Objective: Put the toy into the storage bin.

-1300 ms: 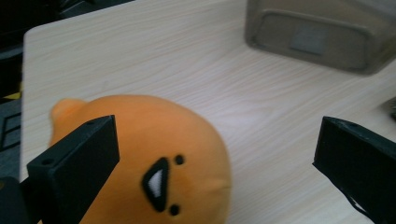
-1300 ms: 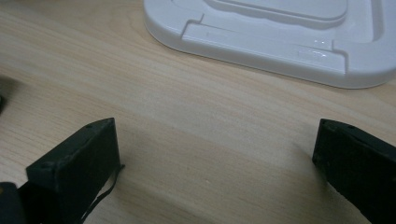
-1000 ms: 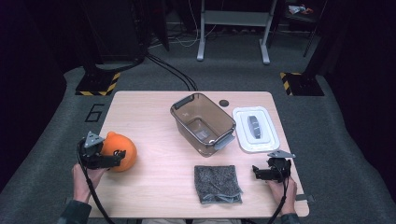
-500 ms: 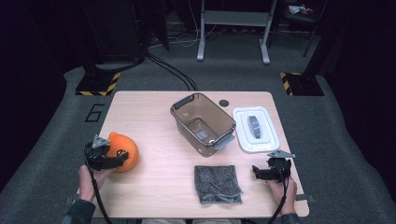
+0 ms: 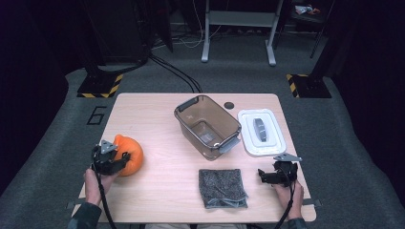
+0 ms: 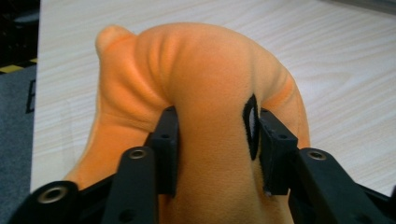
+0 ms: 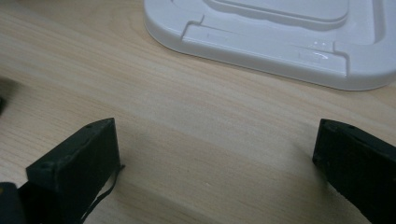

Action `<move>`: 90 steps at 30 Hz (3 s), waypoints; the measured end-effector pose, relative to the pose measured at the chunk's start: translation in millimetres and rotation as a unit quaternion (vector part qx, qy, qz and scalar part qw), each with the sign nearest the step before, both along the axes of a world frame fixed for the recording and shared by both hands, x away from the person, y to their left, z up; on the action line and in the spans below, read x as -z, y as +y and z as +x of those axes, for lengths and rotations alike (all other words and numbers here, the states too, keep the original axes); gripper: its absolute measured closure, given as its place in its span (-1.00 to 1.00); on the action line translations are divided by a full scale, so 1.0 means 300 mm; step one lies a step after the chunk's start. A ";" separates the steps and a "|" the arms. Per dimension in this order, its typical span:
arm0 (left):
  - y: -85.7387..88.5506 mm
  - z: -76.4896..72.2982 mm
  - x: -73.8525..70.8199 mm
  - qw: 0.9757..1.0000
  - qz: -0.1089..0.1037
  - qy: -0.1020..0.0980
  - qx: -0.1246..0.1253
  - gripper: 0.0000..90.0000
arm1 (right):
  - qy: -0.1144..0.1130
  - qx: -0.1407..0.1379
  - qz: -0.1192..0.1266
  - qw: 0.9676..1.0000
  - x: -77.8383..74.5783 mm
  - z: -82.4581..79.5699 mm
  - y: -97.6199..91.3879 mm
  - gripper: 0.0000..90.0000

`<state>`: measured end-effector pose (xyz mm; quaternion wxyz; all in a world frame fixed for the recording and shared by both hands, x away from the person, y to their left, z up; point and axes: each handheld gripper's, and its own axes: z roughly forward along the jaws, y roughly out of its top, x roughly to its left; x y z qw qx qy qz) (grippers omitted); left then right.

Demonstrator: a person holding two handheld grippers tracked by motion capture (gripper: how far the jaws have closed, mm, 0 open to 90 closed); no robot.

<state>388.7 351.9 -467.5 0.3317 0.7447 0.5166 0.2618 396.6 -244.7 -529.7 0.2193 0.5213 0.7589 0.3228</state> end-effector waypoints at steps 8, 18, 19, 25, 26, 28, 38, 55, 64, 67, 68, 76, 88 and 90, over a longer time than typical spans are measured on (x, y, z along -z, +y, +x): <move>0.009 -0.008 -0.034 1.000 -0.001 -0.020 0.001 0.42 | 0.000 0.001 0.000 1.000 0.000 0.001 0.000 -1.00; -0.018 0.000 -0.098 0.999 0.001 -0.037 0.018 0.41 | 0.000 0.001 0.000 1.000 0.000 0.001 0.000 -1.00; -0.024 0.003 -0.107 0.999 0.002 -0.038 0.020 0.41 | 0.000 0.001 0.000 1.000 0.000 0.001 0.000 -1.00; -0.062 0.025 -0.154 0.998 0.005 -0.046 0.031 0.41 | 0.000 0.001 0.000 1.000 0.000 0.001 0.000 -1.00; -0.069 0.029 -0.161 0.998 0.006 -0.047 0.034 0.41 | 0.000 0.001 0.000 1.000 0.000 0.001 0.000 -1.00; -0.084 0.036 -0.174 0.998 0.009 -0.049 0.039 0.41 | 0.000 0.001 0.000 1.000 0.000 0.001 0.000 -1.00; -0.138 0.091 -0.238 0.997 0.019 -0.056 0.053 0.41 | 0.000 0.001 0.000 1.000 0.000 0.000 0.000 -1.00; -0.217 0.156 -0.355 0.994 0.028 -0.072 0.072 0.40 | 0.000 0.002 0.000 1.000 0.000 0.000 0.000 -1.00; -0.263 0.196 -0.429 0.993 0.038 -0.080 0.083 0.40 | 0.000 0.002 0.000 1.000 0.000 0.000 0.000 -1.00; -0.285 0.213 -0.449 0.992 0.040 -0.081 0.086 0.39 | 0.000 0.002 0.000 1.000 0.000 0.000 0.000 -1.00; -0.292 0.219 -0.456 0.992 0.041 -0.081 0.088 0.39 | 0.000 0.002 0.000 1.000 0.000 0.000 0.000 -1.00; -0.353 0.254 -0.511 0.990 0.050 -0.086 0.102 0.38 | 0.000 0.002 0.000 1.000 0.000 0.000 0.000 -1.00; -0.472 0.292 -0.551 0.987 0.046 -0.090 0.126 0.37 | 0.000 0.003 0.000 1.000 0.000 -0.001 0.001 -1.00; -0.491 0.301 -0.553 0.986 0.045 -0.088 0.131 0.37 | 0.000 0.003 0.000 1.000 0.000 -0.001 0.001 -1.00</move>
